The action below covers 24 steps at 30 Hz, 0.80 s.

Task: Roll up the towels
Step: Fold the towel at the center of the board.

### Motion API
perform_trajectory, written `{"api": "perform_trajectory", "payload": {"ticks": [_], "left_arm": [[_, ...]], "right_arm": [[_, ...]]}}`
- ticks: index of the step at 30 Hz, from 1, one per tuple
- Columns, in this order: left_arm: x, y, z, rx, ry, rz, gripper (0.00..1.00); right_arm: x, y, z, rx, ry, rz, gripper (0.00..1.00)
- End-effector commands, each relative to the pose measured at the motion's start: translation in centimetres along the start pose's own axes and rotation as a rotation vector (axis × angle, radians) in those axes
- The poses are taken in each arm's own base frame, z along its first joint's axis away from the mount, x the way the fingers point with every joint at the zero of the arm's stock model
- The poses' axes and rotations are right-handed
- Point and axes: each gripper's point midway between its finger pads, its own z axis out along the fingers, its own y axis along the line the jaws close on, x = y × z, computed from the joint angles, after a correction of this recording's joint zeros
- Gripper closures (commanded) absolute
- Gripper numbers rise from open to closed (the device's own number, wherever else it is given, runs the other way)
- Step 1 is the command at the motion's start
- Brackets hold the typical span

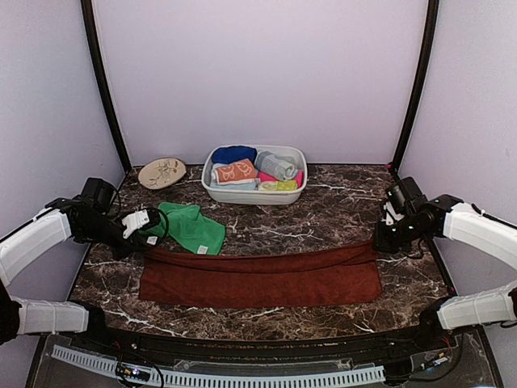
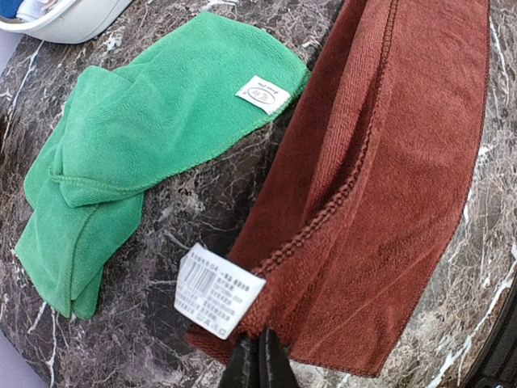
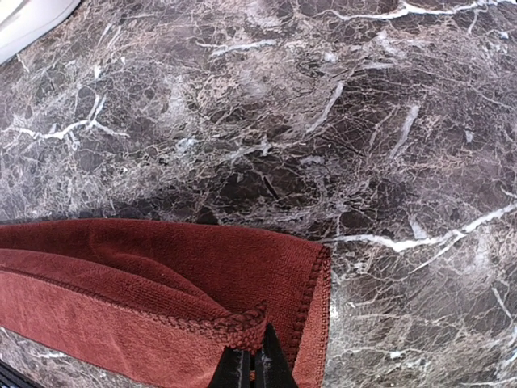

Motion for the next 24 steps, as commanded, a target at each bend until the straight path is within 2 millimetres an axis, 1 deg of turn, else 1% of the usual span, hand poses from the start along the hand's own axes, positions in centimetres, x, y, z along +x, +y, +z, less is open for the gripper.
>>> {"api": "perform_trajectory", "payload": {"ticks": [1, 5, 8, 14, 18, 24], "left_arm": [[1.6, -1.3, 0.1, 0.019, 0.036, 0.021, 1.00], [2.9, -1.5, 0.5, 0.003, 0.068, 0.036, 1.00], [3.4, -1.6, 0.7, -0.005, 0.083, 0.045, 1.00], [4.1, -1.8, 0.8, -0.013, 0.105, 0.059, 1.00], [4.4, -2.4, 0.8, 0.004, 0.106, 0.059, 1.00], [4.7, -3.2, 1.0, 0.041, 0.111, 0.062, 1.00]], "right_arm": [[1.1, -1.1, -0.3, 0.044, -0.006, 0.049, 1.00], [2.2, -1.7, -0.3, 0.044, -0.010, 0.084, 1.00], [3.1, -2.0, -0.2, 0.047, -0.002, 0.109, 1.00], [4.3, -2.5, -0.3, 0.060, 0.003, 0.133, 1.00], [5.1, -2.8, -0.3, 0.056, -0.002, 0.152, 1.00], [6.1, -2.6, 0.1, 0.052, 0.017, 0.147, 1.00]]}}
